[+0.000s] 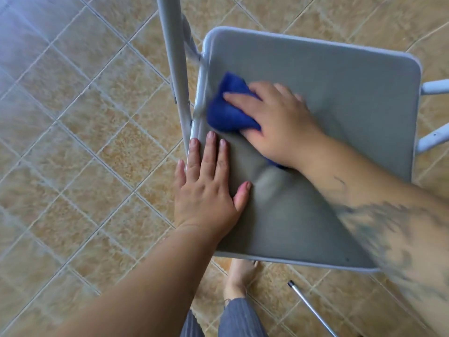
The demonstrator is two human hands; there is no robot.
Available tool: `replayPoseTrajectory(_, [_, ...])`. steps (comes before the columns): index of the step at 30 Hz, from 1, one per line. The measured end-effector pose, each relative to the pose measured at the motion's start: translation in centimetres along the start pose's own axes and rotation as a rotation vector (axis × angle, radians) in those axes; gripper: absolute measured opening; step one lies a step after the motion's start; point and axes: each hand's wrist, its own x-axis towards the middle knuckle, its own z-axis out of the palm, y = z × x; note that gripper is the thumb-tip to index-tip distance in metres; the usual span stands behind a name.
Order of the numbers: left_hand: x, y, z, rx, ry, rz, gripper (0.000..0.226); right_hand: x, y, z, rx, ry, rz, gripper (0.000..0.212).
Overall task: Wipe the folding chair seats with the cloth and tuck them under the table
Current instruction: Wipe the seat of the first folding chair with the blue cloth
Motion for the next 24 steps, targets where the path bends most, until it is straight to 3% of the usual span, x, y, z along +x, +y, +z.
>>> replayPoseTrajectory(2, [0.0,0.0,0.1,-0.009,0.005,0.010,0.084,-5.8,4.1,-0.6,-0.083,0.010,0.017,0.060])
replayPoseTrajectory(3, [0.1,0.0,0.1,-0.010,0.004,0.014,0.084,-7.8,6.8,-1.0,-0.118,0.044,0.136,0.061])
replayPoseTrajectory(7, [0.1,-0.2,0.1,-0.006,-0.006,0.012,0.084,-7.1,11.4,-1.9,-0.033,0.275,0.889,0.061])
replayPoseTrajectory(8, [0.1,-0.2,0.2,-0.006,-0.011,0.012,0.085,-5.7,10.6,-1.6,-0.044,0.289,0.978,0.060])
replayPoseTrajectory(9, [0.0,-0.2,0.3,-0.004,-0.013,0.011,0.085,-4.5,9.0,-1.0,-0.049,0.279,0.974,0.061])
replayPoseTrajectory(12, [-0.1,-0.2,0.4,0.008,0.001,0.009,0.085,-4.5,2.2,0.8,-0.024,0.211,0.593,0.063])
replayPoseTrajectory(14, [-0.1,-0.1,0.3,-0.004,0.004,0.015,0.085,-8.7,-0.5,1.5,-0.060,0.126,0.329,0.065])
replayPoseTrajectory(16, [-0.1,-0.1,0.3,-0.006,0.009,0.013,0.085,-13.8,0.3,1.2,-0.092,0.042,0.246,0.064])
replayPoseTrajectory(18, [-0.1,0.0,0.3,-0.007,0.010,0.014,0.085,-16.0,4.0,0.0,-0.155,0.071,0.368,0.062])
replayPoseTrajectory(22, [0.0,0.1,0.2,0.002,-0.006,0.018,0.085,-10.6,11.3,-2.2,-0.078,0.251,0.938,0.060])
replayPoseTrajectory(24, [-0.1,0.1,0.2,0.004,-0.007,0.015,0.085,-5.9,10.7,-2.1,-0.024,0.274,0.992,0.060])
